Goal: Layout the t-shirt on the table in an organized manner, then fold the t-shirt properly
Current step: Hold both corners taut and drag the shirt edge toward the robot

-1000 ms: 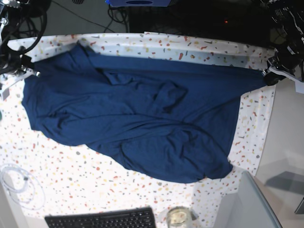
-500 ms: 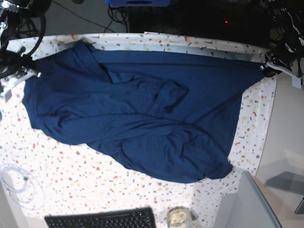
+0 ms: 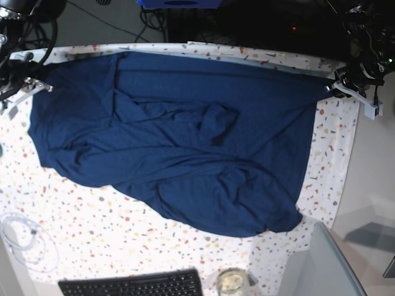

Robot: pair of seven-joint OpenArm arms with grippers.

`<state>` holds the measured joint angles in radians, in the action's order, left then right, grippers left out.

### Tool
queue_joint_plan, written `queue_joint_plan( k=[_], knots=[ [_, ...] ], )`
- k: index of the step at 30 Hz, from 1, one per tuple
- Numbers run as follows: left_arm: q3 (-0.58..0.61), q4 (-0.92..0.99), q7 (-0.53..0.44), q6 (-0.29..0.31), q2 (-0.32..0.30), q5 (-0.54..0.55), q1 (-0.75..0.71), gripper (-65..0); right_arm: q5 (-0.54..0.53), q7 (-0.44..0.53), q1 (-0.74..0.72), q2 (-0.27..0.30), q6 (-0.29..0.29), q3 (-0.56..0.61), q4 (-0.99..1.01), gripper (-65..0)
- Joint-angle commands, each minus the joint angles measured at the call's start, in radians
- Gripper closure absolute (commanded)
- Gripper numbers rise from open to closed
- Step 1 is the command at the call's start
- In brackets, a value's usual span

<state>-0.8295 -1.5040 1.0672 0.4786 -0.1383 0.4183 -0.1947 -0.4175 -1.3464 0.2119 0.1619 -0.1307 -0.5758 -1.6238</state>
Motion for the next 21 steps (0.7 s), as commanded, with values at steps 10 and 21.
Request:
queue_joint_plan(
  k=[10,21],
  knots=[
    [-0.054,-0.163,0.048,0.010,-0.014,0.015,-0.025,0.0,-0.007,0.002,0.013,0.018,0.001,-0.008,-0.129,-0.2],
    [-0.064,-0.137,0.038,0.012,-0.013,0.015,-0.110,0.0,-0.005,0.012,0.057,-0.026,0.001,-0.003,-0.100,-0.2]
  ],
)
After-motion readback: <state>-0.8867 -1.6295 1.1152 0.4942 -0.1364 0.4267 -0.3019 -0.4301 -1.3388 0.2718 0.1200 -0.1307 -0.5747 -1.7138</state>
